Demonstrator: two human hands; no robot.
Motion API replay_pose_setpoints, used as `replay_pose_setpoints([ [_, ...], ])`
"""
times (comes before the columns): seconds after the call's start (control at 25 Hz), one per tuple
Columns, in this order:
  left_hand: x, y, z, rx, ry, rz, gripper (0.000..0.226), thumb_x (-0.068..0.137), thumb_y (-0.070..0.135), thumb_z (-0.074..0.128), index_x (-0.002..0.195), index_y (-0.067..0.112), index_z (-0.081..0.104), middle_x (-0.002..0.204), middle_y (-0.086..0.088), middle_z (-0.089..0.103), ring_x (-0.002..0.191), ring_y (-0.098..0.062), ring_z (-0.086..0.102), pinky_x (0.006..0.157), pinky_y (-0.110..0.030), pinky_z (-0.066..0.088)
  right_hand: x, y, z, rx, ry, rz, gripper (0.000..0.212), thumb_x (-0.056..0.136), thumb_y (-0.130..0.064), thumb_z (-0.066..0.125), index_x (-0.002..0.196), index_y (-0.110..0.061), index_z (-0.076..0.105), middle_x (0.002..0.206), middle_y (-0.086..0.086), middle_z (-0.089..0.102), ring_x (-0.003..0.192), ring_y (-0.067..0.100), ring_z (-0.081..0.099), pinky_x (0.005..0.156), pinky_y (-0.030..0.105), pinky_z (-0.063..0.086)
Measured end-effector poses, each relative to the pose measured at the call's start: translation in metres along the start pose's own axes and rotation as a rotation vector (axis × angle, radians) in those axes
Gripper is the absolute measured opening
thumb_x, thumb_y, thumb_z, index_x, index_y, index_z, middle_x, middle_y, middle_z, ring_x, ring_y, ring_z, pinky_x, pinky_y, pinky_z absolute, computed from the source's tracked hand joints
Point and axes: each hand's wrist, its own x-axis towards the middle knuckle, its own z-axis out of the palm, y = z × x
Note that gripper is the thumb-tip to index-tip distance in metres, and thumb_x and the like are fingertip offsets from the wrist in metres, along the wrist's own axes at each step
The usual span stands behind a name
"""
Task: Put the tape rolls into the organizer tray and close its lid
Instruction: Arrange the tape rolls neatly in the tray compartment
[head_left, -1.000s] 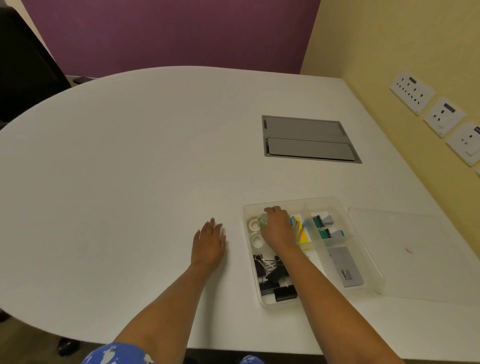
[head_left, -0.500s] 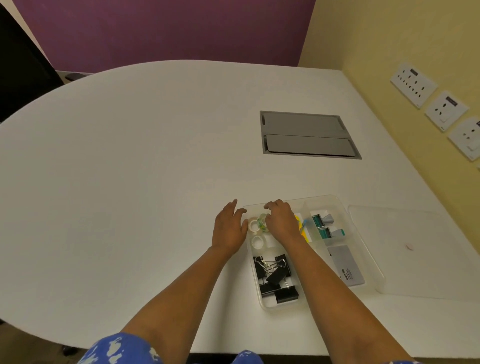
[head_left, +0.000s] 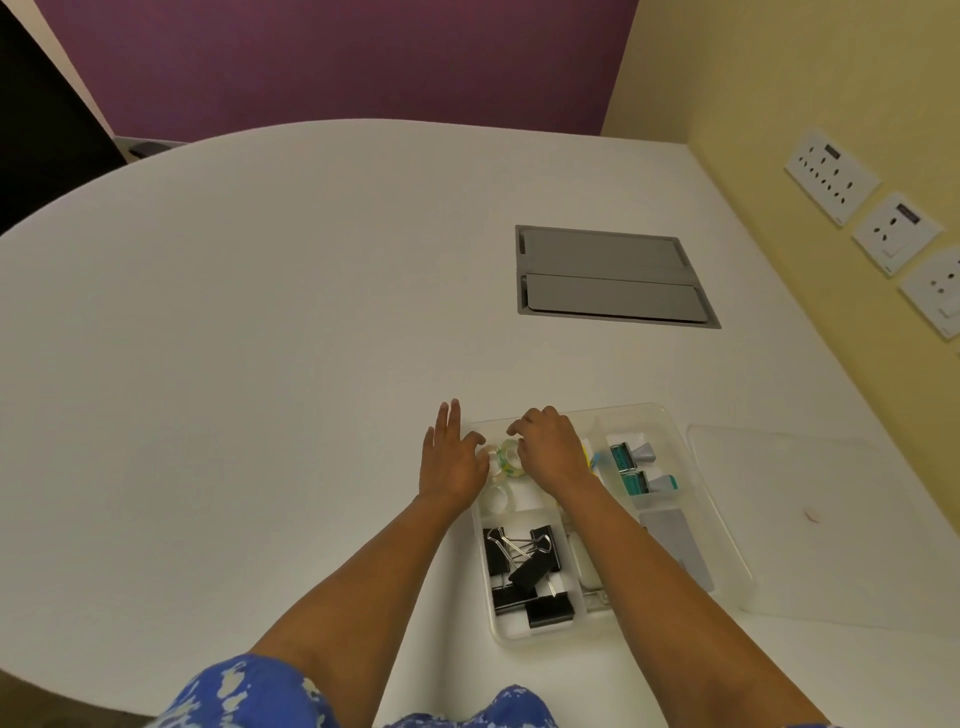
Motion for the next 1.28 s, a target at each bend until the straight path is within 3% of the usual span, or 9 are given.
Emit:
replay_pose_setpoints([
  [0.2, -0.004, 0.014, 0.013, 0.063, 0.004, -0.058, 0.036, 0.1, 0.034, 0.037, 0.133, 0.023, 0.049, 0.161, -0.011, -0.004, 0.149, -0.024, -0.008, 0.12, -0.039, 0.006, -0.003, 0.01, 0.007, -0.015, 0.046, -0.142, 0.031, 0.074, 0.003, 0.064, 0.102, -0.008, 0.072, 0.097, 0.015, 0.072, 0.094, 0.038, 0.062, 0.078, 0.041, 0.049],
  [0.48, 0.001, 0.021, 0.014, 0.129, 0.039, -0.1, 0.031, 0.098, 0.031, 0.046, 0.127, 0.024, 0.052, 0.161, -0.01, -0.001, 0.149, -0.024, -0.005, 0.121, -0.04, 0.007, 0.003, 0.016, 0.002, -0.091, 0.021, -0.262, 0.034, 0.087, -0.006, 0.056, 0.119, -0.012, 0.062, 0.117, 0.012, 0.064, 0.111, 0.033, 0.052, 0.09, 0.039, 0.04],
  [0.6, 0.007, 0.022, 0.008, 0.186, 0.054, -0.084, 0.026, 0.095, 0.033, 0.052, 0.119, 0.024, 0.059, 0.161, -0.008, 0.005, 0.149, -0.024, 0.0, 0.12, -0.04, 0.008, 0.008, 0.017, 0.002, -0.131, 0.001, -0.276, 0.03, 0.087, -0.01, 0.058, 0.116, -0.015, 0.062, 0.115, 0.01, 0.064, 0.111, 0.031, 0.052, 0.091, 0.038, 0.04],
  [0.68, 0.009, 0.024, 0.005, 0.206, 0.058, -0.076, 0.024, 0.095, 0.035, 0.053, 0.115, 0.023, 0.062, 0.161, -0.007, 0.01, 0.149, -0.024, 0.003, 0.12, -0.04, 0.009, 0.006, 0.012, 0.0, -0.193, 0.01, -0.26, 0.023, 0.081, -0.014, 0.067, 0.104, -0.016, 0.066, 0.103, 0.006, 0.069, 0.101, 0.028, 0.058, 0.085, 0.036, 0.044],
  [0.76, 0.01, 0.025, 0.004, 0.216, 0.059, -0.076, 0.023, 0.094, 0.035, 0.054, 0.111, 0.022, 0.063, 0.16, -0.007, 0.013, 0.149, -0.024, 0.005, 0.12, -0.04, 0.009, 0.005, 0.007, -0.001, -0.26, -0.006, -0.228, 0.026, 0.057, -0.024, 0.086, 0.078, -0.023, 0.07, 0.074, -0.003, 0.071, 0.076, 0.019, 0.065, 0.066, 0.027, 0.05],
  [0.84, 0.01, 0.027, 0.002, 0.238, 0.057, -0.069, 0.023, 0.094, 0.035, 0.055, 0.109, 0.02, 0.064, 0.16, -0.007, 0.014, 0.149, -0.024, 0.006, 0.12, -0.04, 0.01, 0.007, 0.006, 0.001, -0.289, -0.003, -0.254, 0.036, 0.036, -0.026, 0.092, 0.061, -0.027, 0.066, 0.055, -0.007, 0.065, 0.058, 0.014, 0.063, 0.053, 0.021, 0.048],
  [1.0, 0.012, 0.027, 0.0, 0.298, 0.066, -0.033, 0.025, 0.095, 0.032, 0.053, 0.113, 0.018, 0.064, 0.16, -0.007, 0.015, 0.149, -0.024, 0.006, 0.121, -0.041, 0.011, 0.008, 0.013, 0.0, -0.261, 0.04, -0.291, 0.037, 0.041, -0.015, 0.091, 0.063, -0.024, 0.064, 0.052, -0.005, 0.066, 0.055, 0.017, 0.062, 0.053, 0.022, 0.047],
  [1.16, 0.01, 0.025, 0.002, 0.365, 0.124, -0.019, 0.028, 0.097, 0.028, 0.049, 0.12, 0.015, 0.06, 0.159, -0.007, 0.02, 0.148, -0.025, 0.012, 0.12, -0.043, 0.013, 0.001, 0.014, 0.0, -0.27, -0.015, -0.359, 0.028, 0.059, -0.007, 0.083, 0.075, -0.018, 0.065, 0.063, 0.001, 0.073, 0.067, 0.024, 0.065, 0.063, 0.029, 0.048],
  [1.28, 0.01, 0.026, 0.002, 0.412, 0.14, -0.019, 0.029, 0.097, 0.026, 0.049, 0.123, 0.014, 0.058, 0.158, -0.008, 0.021, 0.147, -0.026, 0.014, 0.119, -0.044, 0.013, -0.009, 0.009, -0.003, -0.343, -0.049, -0.382, 0.037, 0.037, -0.021, 0.091, 0.063, -0.028, 0.065, 0.047, -0.005, 0.065, 0.055, 0.013, 0.062, 0.056, 0.021, 0.047],
])
